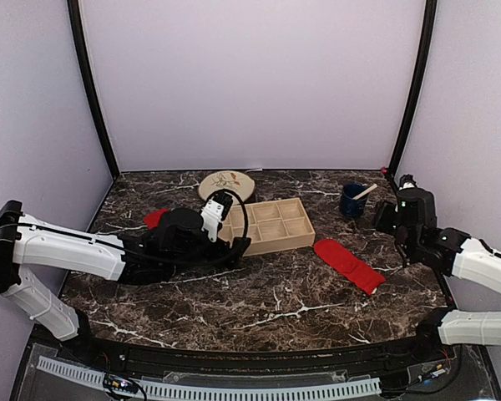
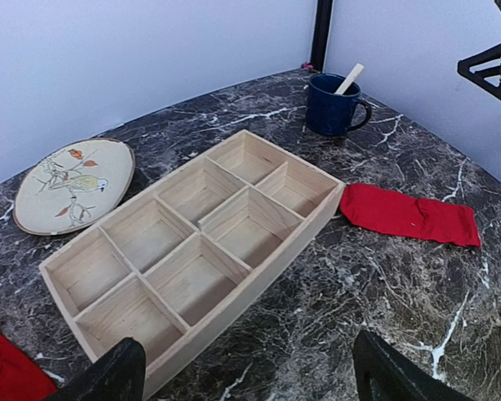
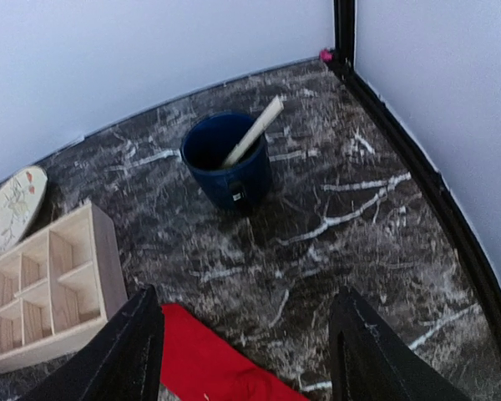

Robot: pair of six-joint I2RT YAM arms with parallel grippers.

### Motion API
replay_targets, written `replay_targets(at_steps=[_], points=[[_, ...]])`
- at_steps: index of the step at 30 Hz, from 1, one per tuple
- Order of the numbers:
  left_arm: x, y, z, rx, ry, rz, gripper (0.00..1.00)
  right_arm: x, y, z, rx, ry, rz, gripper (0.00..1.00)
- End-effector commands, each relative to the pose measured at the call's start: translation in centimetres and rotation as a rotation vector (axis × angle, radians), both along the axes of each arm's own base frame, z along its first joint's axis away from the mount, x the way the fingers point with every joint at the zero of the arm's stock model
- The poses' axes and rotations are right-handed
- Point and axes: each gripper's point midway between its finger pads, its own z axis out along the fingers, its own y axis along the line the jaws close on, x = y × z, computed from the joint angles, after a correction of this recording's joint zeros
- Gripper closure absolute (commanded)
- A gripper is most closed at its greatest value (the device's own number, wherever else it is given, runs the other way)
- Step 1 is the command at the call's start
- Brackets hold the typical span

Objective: Roll the socks
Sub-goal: Pick up the sock from the center of the board.

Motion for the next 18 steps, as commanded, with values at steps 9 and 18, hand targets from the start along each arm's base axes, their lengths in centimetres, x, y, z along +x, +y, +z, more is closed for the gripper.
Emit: replay_targets(at_steps=[9,18], points=[[-1.8,-5.2,-3.8,0.029,0.184,-0.105,0.14,-4.6,1.3,-12.0,0.080,0.465,0.024,0.42],[-2.6,-7.3,-4.2,-0.020,0.225,-0.185,0.15,-7.6,1.6,-15.1,0.277,0.548,-0.024,0.50]])
